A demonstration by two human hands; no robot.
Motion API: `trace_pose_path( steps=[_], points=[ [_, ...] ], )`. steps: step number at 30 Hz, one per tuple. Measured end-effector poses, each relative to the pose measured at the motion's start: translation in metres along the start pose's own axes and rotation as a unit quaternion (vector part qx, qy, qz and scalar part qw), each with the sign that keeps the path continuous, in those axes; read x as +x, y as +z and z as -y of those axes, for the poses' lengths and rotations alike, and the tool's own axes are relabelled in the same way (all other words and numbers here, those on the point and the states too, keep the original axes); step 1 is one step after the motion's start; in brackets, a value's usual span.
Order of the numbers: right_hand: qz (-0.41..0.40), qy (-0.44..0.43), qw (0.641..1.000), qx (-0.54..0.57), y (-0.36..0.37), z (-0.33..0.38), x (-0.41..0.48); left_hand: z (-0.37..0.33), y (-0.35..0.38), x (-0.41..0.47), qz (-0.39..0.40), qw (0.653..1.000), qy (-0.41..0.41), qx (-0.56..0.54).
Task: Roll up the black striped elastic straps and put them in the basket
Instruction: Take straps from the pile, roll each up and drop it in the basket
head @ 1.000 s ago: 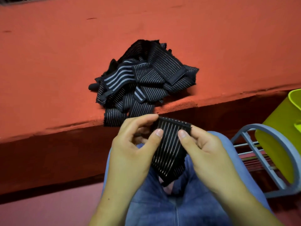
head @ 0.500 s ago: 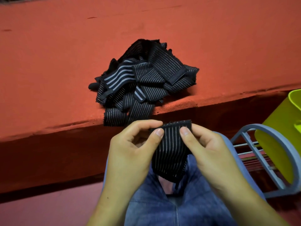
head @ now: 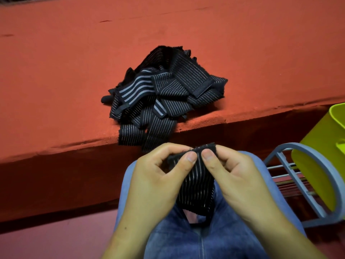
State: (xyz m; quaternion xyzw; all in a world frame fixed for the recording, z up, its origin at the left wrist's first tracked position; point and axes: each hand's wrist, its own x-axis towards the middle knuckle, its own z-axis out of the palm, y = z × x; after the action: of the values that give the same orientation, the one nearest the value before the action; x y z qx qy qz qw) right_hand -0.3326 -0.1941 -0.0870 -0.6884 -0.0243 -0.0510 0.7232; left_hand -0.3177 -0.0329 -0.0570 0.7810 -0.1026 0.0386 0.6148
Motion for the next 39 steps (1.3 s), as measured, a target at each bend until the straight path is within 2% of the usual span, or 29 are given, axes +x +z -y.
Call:
trace_pose_path(
  steps=[7,11,20,26,33,39],
  points=[
    [-0.01,-0.02,0.999,-0.029,0.001,0.001,0.0,-0.001,0.001,0.001,0.01,1.0,-0.001,-0.01],
    [-0.026,-0.009,1.0,0.006,-0.002,0.002,-0.002,0.002,0.002,0.001,0.012,0.999,-0.018,-0.027],
    [0.019,0.011,0.999,-0.023,-0.006,-0.009,-0.001,0.001,0.0,0.005,-0.04,0.999,0.015,-0.011],
    [-0.013,0.016,1.0,-0.024,-0.007,-0.01,0.001,-0.001,0.003,0.003,-0.02,0.999,0.041,-0.023],
    [-0.032,0.053,0.998,0.009,-0.008,-0.006,0.002,0.003,0.002,0.002,0.011,0.999,0.028,-0.038],
    [0.009,0.09,0.991,0.098,-0.009,-0.002,0.001,0.006,0.002,0.001,0.005,1.0,0.009,-0.024]
  ],
)
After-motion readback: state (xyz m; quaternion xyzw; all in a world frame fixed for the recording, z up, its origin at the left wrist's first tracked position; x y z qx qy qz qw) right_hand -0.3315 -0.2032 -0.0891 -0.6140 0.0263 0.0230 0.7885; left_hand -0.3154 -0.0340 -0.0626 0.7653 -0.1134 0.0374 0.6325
